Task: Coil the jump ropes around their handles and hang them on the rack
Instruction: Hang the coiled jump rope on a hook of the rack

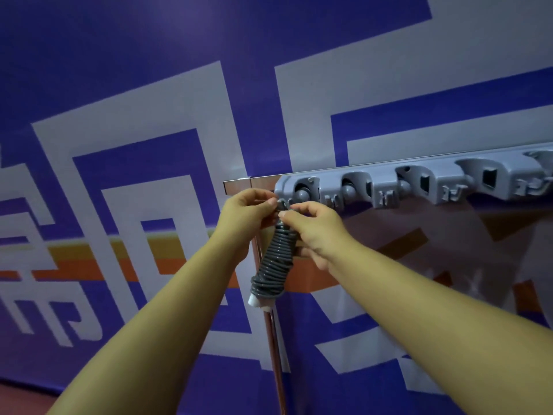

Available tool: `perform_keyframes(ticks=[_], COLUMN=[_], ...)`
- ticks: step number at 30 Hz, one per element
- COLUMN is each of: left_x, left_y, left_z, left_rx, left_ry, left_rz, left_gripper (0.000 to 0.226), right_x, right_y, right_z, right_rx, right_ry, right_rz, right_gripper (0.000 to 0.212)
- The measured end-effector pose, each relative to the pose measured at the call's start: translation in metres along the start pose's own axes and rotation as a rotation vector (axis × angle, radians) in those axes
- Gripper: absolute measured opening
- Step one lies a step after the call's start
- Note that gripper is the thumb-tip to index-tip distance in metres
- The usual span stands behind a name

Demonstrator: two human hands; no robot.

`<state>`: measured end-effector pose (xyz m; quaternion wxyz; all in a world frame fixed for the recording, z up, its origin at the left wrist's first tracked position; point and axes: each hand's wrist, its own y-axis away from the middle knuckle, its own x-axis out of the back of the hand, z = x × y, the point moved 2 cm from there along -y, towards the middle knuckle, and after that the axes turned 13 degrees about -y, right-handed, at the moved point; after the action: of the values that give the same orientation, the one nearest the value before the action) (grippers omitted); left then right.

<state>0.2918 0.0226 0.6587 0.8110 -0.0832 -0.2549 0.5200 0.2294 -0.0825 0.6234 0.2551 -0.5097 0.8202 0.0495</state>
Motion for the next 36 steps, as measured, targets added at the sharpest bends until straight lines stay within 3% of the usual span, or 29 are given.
perform_keyframes(ticks=[4, 7, 11, 13, 16, 19, 23, 29, 33, 36], left_x=[-0.006, -0.010, -0.032, -0.062, -0.125, -0.186, -0.242, -0.286, -0.314, -0.337], left_y=[0.008, 0.025, 0.079, 0.122, 0.201, 0.285, 0.368, 0.432, 0.456, 0.475], left_z=[-0.006, -0.016, -0.062, -0.100, -0.157, -0.199, -0.259, -0.353, -0.400, -0.422], left_rx=[-0.031, -0.038, 0.025, 0.147, 0.397, 0.562, 0.695, 0.904, 1.023, 1.159], left_ry=[-0.041, -0.038, -0.091, -0.086, -0.066, -0.108, -0.154, -0.173, -0.116, -0.019], left_rz=[-0.063, -0.105, 0.015, -0.036, -0.314, -0.625, -0.978, -1.022, -1.030, -1.022], left_gripper=[0.017, 0.034, 0.041, 0.036, 0.033, 0.034, 0.029, 0.032, 0.026, 0.025], right_x=[0.008, 0.016, 0.060, 0.112, 0.211, 0.297, 0.372, 0.441, 0.468, 0.480], right_y=[0.001, 0.009, 0.056, 0.097, 0.172, 0.257, 0.336, 0.387, 0.409, 0.418], right_z=[0.011, 0.009, 0.024, 0.052, 0.106, 0.164, 0.240, 0.333, 0.392, 0.429], right_rx=[0.089, 0.217, 0.246, 0.155, -0.082, -0.400, -0.730, -0.955, -1.070, -1.071], right_ry=[0.086, 0.281, 0.582, 0.785, 0.996, 1.003, 0.997, 1.000, 0.979, 0.959], right_rz=[0.032, -0.004, -0.086, -0.130, -0.121, -0.030, -0.052, 0.058, 0.027, 0.051], right_gripper=[0.018, 0.031, 0.058, 0.062, 0.067, 0.069, 0.071, 0.069, 0.055, 0.064])
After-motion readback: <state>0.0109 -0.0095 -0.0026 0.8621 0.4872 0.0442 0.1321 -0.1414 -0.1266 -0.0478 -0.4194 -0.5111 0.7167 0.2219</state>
